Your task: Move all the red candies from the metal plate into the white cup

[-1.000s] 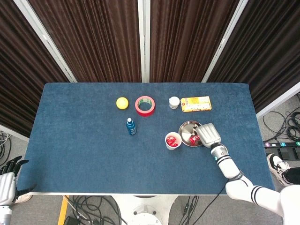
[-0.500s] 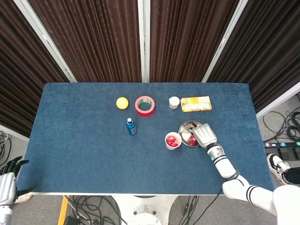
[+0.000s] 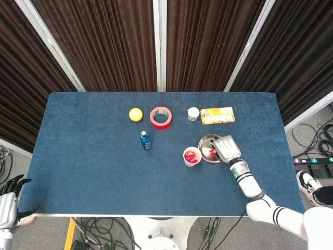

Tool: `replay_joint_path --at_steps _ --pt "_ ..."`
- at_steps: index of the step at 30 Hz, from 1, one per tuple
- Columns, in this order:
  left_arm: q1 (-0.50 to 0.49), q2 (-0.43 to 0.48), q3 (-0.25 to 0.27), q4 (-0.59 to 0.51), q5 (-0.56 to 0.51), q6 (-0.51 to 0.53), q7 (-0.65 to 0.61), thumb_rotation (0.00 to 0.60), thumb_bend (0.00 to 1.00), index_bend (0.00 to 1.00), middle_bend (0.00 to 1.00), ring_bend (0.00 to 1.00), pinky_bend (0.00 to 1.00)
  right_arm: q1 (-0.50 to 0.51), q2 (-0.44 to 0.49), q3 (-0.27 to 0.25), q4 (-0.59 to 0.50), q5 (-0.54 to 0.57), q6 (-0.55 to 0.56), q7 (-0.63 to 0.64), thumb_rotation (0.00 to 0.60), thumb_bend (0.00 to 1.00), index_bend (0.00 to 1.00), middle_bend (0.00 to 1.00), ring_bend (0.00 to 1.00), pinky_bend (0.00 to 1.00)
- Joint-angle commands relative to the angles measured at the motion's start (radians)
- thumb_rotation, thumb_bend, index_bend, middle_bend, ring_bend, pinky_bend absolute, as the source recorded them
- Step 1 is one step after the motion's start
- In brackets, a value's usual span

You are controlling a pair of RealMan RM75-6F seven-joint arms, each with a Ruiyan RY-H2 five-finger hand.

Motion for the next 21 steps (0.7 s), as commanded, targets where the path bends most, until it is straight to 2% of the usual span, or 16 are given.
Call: replay_joint_path --at_steps 1,6,11,15,21 --pt "0.0 0.002 -0.001 -0.002 0.002 0.002 0.0 0.6 0.05 0.3 0.22 0.14 0.19 -0.008 0.058 0.03 -0.093 -0.024 0.052 0.031 0.6 0.33 0.57 0.46 0.79 1.0" --pt "-0.001 0.005 -0.002 -0.006 0.008 0.007 0.001 0.6 0.05 0.3 0.22 0.14 0.19 -0.022 0.166 0.06 -0.275 -0.078 0.129 0.062 0.6 0.33 0.57 0.46 0.79 1.0" --pt "0.0 0.006 -0.002 -0.01 0.009 0.009 0.005 0.6 0.05 0.3 0.22 0.14 0.19 -0.023 0.23 0.058 -0.408 -0.129 0.145 0.085 0.6 0.33 0.57 0.46 0.78 1.0" --pt "0.001 0.007 -0.002 -0.011 0.008 0.01 0.005 0.6 0.05 0.3 0.22 0.14 0.19 -0.005 0.219 0.051 -0.435 -0.126 0.116 0.048 0.6 0.33 0.57 0.43 0.78 1.0" --pt "0.003 0.005 -0.002 -0.006 0.004 0.007 0.0 0.6 0.05 0.3 0.22 0.14 0.19 0.024 0.16 0.037 -0.396 -0.093 0.055 0.003 0.6 0.33 0.55 0.37 0.78 1.0"
